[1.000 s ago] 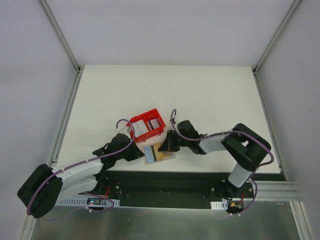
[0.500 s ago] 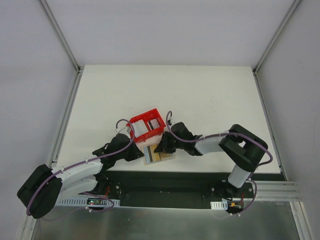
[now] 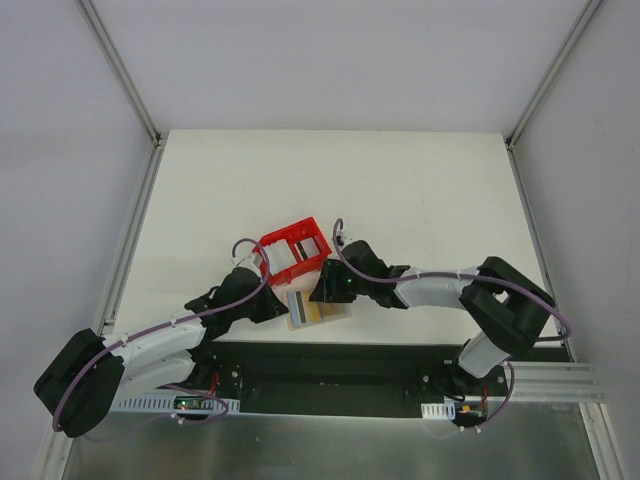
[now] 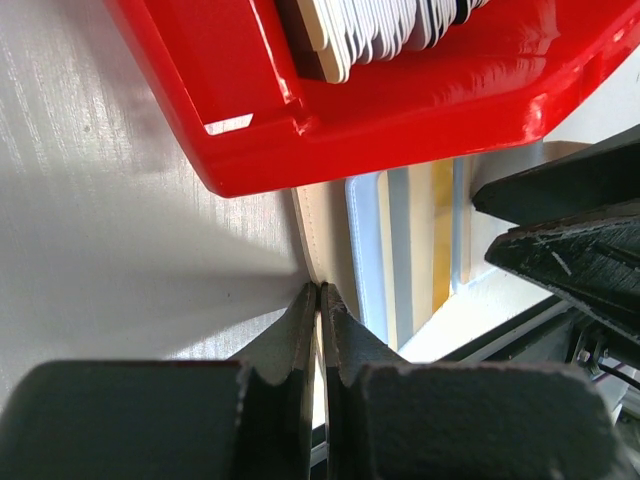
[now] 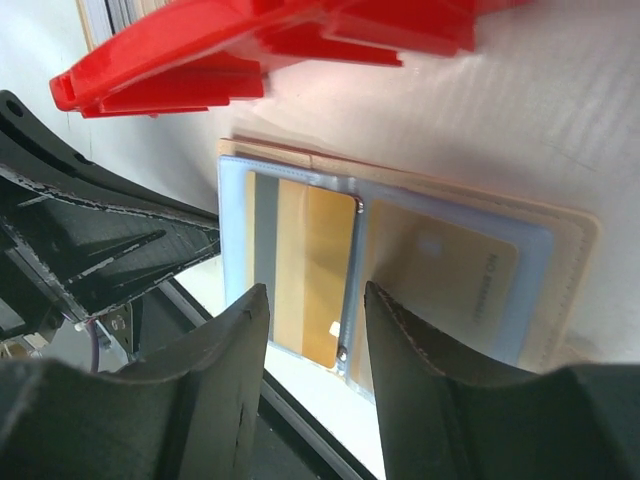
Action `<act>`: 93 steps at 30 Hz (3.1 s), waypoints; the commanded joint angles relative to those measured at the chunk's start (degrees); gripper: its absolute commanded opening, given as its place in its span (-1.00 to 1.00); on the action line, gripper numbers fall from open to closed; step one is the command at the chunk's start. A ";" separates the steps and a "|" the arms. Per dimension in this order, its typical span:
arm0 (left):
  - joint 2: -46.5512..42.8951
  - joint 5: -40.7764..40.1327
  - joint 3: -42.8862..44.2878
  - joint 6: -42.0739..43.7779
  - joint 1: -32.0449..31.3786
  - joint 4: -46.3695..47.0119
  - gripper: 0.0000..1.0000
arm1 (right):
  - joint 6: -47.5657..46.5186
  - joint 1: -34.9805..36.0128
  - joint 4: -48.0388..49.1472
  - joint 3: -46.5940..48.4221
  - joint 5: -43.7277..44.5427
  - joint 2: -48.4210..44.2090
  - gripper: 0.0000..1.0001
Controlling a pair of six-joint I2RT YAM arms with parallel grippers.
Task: Put the credit cards into the card holder
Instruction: Insert the credit card into the card holder, then close the card holder at the center of the board.
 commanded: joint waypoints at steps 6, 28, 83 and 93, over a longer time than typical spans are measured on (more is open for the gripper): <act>0.06 -0.90 0.51 0.11 0.18 -3.15 -1.00 | -2.41 2.90 -2.95 7.28 -5.05 7.58 -0.13; -6.00 1.64 2.44 2.22 0.18 -6.75 -1.00 | -12.87 4.14 -22.88 7.47 15.38 -12.52 0.05; 21.40 13.69 34.16 9.86 -6.49 -17.83 -0.99 | -6.80 1.94 -18.25 -2.46 15.94 -12.80 -0.92; 26.87 12.11 35.76 10.30 -10.28 -17.83 -0.25 | -7.16 1.50 -19.92 -2.64 18.85 -15.61 -0.90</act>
